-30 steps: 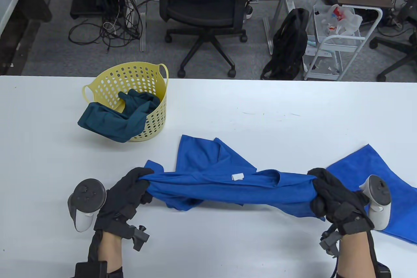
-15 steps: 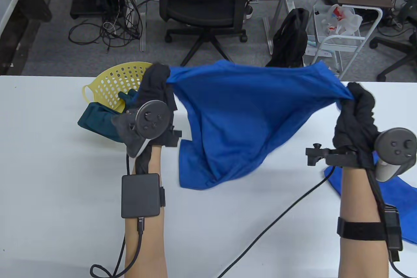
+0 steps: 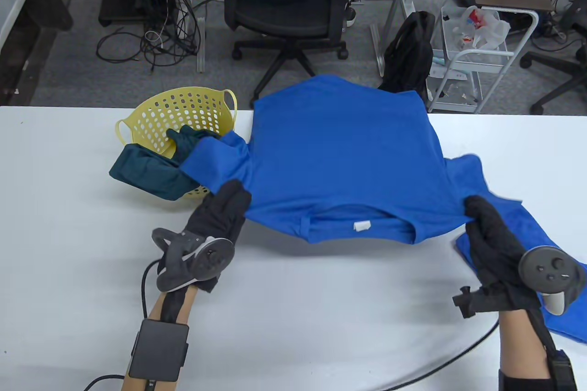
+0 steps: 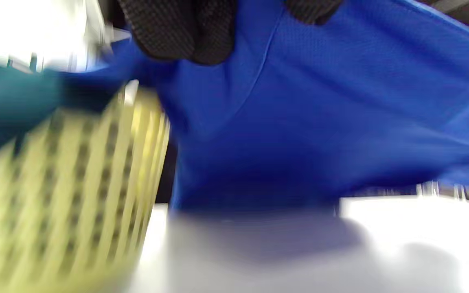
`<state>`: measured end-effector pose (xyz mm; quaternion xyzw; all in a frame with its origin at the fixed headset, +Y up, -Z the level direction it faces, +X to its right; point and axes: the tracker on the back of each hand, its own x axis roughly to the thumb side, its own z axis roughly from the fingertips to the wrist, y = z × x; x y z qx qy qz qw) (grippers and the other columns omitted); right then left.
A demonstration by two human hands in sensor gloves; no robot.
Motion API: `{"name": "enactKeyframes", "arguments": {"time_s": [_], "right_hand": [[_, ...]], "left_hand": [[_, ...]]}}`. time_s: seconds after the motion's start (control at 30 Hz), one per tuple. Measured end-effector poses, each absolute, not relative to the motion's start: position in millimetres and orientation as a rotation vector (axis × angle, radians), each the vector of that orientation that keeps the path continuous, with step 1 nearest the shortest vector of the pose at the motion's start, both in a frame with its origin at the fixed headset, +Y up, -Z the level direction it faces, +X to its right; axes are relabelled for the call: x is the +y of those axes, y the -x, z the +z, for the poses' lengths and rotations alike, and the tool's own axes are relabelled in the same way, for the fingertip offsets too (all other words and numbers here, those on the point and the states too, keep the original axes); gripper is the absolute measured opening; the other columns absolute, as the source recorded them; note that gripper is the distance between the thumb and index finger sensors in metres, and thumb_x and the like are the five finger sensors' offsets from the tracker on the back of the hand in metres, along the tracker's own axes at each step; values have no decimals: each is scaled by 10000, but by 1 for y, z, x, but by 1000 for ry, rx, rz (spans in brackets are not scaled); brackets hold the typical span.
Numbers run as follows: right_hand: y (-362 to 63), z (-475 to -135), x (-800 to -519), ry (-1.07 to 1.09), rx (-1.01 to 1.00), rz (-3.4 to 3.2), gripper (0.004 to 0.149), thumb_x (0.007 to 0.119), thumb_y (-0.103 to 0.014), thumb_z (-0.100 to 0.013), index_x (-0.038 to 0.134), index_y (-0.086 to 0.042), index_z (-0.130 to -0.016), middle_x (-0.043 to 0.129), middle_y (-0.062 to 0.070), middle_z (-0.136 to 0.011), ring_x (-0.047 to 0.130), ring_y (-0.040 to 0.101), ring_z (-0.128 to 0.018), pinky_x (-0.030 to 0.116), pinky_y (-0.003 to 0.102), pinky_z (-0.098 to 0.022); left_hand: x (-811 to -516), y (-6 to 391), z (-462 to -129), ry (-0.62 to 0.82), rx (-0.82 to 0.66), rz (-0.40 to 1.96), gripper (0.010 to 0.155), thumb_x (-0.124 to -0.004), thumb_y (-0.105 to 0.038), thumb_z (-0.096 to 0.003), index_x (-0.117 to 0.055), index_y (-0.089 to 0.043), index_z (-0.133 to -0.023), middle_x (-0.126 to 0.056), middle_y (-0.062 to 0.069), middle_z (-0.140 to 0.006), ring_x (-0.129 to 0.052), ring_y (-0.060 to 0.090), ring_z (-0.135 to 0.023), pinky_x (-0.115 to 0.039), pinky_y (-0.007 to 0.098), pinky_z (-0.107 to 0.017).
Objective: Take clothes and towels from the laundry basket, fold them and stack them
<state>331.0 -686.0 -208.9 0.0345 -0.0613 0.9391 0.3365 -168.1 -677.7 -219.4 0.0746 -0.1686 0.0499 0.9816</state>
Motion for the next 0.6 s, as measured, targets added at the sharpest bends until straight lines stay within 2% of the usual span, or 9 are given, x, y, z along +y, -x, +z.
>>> {"name": "enactKeyframes", "arguments": {"time_s": [0.03, 0.07, 0.13, 0.2, 0.3, 0.43, 0.53, 0.6], "right_hand": [[-328, -207, -699, -75, -30, 2515, 422, 625, -194, -629, 613, -101, -1041, 619, 243, -1135, 624, 491, -1017, 466, 617, -732], [-324, -205, -709, -79, 40, 2553, 423, 625, -193, -629, 613, -101, -1042, 614, 248, -1137, 612, 495, -1020, 459, 620, -732], [-317, -199, -726, -62, 155, 2603, 421, 631, -190, -626, 628, -88, -1035, 629, 255, -1128, 612, 504, -1013, 464, 622, -725], [-313, -194, -734, -63, 185, 2627, 419, 642, -187, -626, 650, -64, -1026, 652, 271, -1114, 631, 518, -997, 475, 628, -714], [-312, -189, -729, -47, 198, 2670, 415, 636, -195, -633, 653, -53, -1023, 657, 276, -1107, 628, 522, -993, 471, 629, -713], [-308, -180, -720, -95, 147, 2673, 407, 638, -227, -650, 687, -34, -1005, 708, 289, -1076, 670, 530, -969, 492, 633, -705], [-303, -180, -726, -64, 269, 2701, 526, 588, -418, -675, 751, -11, -966, 756, 299, -1042, 711, 545, -942, 519, 649, -696], [-296, -182, -738, 11, 283, 2759, 491, 590, -417, -662, 836, -42, -863, 852, 263, -943, 820, 516, -847, 609, 653, -657]], "left_hand": [[-694, 167, -215, -78, -318, 98, 472, -626, -433, -622, -553, -361, -1083, -630, 38, -1207, -744, 284, -1058, -753, 388, -734], [-708, 167, -212, -72, -315, 120, 473, -628, -437, -620, -562, -359, -1081, -645, 41, -1201, -759, 285, -1048, -763, 388, -726], [-731, 166, -204, 10, -309, 129, 462, -637, -438, -617, -588, -369, -1071, -660, 58, -1198, -771, 297, -1040, -771, 393, -717], [-743, 168, -198, 39, -313, 145, 453, -634, -443, -619, -595, -383, -1066, -646, 69, -1207, -763, 305, -1045, -766, 396, -721], [-747, 170, -192, 77, -309, 147, 430, -630, -439, -627, -607, -402, -1055, -613, 138, -1225, -746, 345, -1048, -759, 415, -720], [-724, 171, -184, 63, -312, 73, 414, -620, -442, -642, -611, -408, -1054, -575, 214, -1243, -714, 399, -1057, -751, 445, -721], [-729, 165, -179, 264, -323, -1, 448, -613, -513, -643, -616, -395, -1076, -598, 249, -1244, -736, 421, -1055, -764, 458, -719], [-744, 161, -180, 394, -330, 9, 548, -575, -611, -625, -652, -331, -1090, -660, 243, -1229, -782, 432, -1036, -783, 468, -707]]}}
